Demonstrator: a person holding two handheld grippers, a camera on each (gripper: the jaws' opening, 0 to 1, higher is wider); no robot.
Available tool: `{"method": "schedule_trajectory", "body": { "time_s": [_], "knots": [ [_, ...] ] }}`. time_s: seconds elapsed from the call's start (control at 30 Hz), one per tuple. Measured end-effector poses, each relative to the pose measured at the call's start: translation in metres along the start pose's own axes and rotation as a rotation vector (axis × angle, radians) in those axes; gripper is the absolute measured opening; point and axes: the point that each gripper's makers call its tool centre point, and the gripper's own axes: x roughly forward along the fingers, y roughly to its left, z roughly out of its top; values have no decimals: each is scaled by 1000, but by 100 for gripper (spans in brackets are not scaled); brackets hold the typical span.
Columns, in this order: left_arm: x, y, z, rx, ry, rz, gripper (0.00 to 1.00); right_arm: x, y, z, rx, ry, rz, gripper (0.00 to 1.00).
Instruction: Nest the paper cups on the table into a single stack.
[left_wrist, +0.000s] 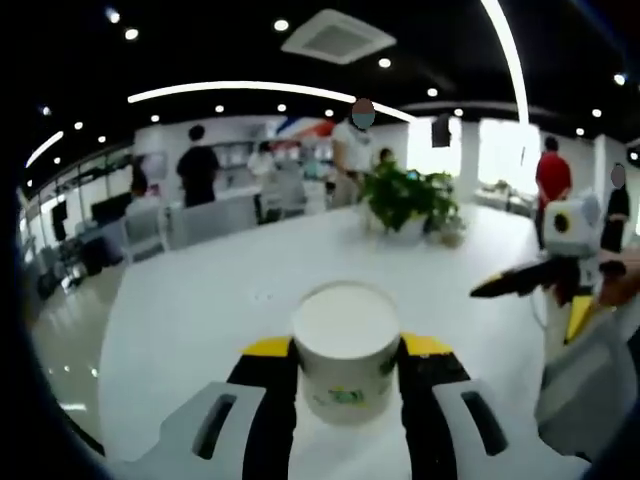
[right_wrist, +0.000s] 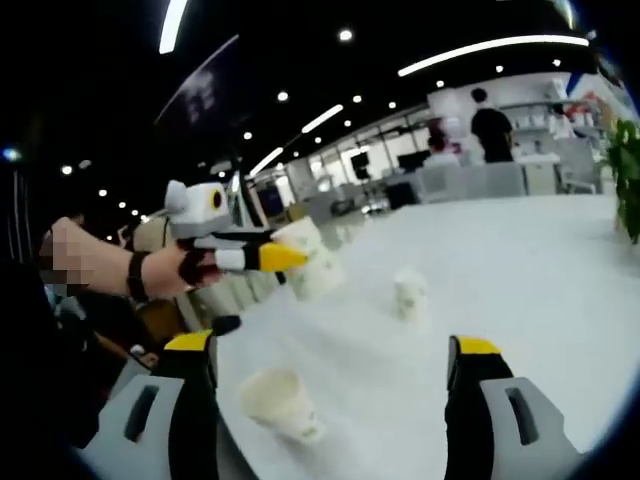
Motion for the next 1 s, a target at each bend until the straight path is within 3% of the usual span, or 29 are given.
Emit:
{"method": "schedule_trajectory", "body": {
  "time_s": [0.57, 1.0],
  "knots": [
    [-12, -57, 12, 22, -46, -87, 37, 12, 45, -5, 9, -10, 134, 88],
    [-27, -79, 10, -23, -68, -103, 37, 16, 74, -3, 22, -25, 238, 83]
  ]
}}
